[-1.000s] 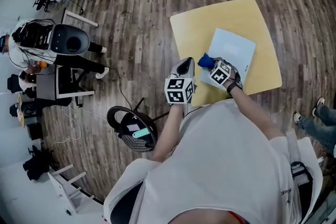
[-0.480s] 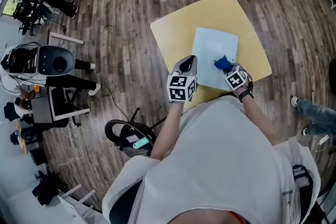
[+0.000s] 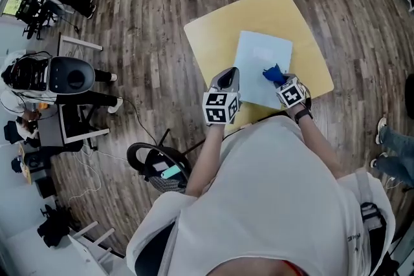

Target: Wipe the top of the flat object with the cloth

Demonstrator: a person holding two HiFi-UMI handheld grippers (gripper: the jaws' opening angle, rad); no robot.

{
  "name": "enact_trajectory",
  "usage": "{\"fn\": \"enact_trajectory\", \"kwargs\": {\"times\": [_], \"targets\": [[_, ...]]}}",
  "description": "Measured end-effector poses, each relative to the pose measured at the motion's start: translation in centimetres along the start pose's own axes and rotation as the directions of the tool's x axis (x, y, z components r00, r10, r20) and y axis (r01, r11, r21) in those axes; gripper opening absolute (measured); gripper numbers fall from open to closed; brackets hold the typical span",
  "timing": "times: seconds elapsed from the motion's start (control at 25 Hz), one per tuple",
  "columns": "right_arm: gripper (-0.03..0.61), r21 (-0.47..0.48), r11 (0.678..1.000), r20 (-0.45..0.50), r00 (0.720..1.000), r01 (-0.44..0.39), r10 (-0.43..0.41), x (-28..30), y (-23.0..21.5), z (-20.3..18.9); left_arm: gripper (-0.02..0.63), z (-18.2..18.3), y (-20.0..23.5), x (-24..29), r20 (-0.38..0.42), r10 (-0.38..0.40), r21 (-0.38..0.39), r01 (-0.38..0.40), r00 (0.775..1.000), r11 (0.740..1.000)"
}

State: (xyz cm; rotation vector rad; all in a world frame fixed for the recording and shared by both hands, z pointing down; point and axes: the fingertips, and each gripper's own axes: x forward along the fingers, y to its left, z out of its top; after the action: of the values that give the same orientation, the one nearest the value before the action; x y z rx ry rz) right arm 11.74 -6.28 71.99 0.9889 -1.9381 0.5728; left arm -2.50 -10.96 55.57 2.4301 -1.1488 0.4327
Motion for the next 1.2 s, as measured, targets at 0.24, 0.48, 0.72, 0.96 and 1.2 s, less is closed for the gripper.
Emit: {"fn": "enact_trajectory", "kwargs": {"times": [0.24, 0.48, 0.72, 0.96, 1.2], "targets": [[0.106, -0.225, 0.964, 0.035, 0.987, -0.144, 0.156, 3.0, 7.2, 7.3, 0.006, -0.7, 3.3, -3.2, 0.012, 0.116, -0.046, -0.116, 0.993, 0.992], [0.107, -0.389, 0.895, -0.015, 0.973, -0.219, 0.231, 7.0, 13.2, 10.4, 0.006, -1.6, 5.5, -5.9, 0.02, 0.196, -0.073, -0.194, 0.98, 0.978], [0.107, -0.426, 0.882, -0.038, 0.978, -0.203, 0.207, 7.8, 13.2, 9.0, 0.006, -2.4, 5.5, -6.0, 0.011, 0.186, -0.072, -0.185, 0.983, 0.98], [0.107, -0.293, 0.944, -0.037, 0.988, -0.153, 0.148, 5.6, 8.7, 4.6, 0.006, -2.1, 4.4, -3.5, 0.001, 0.118, -0.051, -0.118, 0.993, 0.992], [0.107, -0.15, 0.987, -0.06, 0.997, -0.06, 0.051, 2.2, 4.2, -0.7, 0.006, -1.3, 2.4, -1.3, -0.006, 0.037, -0.025, -0.037, 0.999, 0.999]]}}
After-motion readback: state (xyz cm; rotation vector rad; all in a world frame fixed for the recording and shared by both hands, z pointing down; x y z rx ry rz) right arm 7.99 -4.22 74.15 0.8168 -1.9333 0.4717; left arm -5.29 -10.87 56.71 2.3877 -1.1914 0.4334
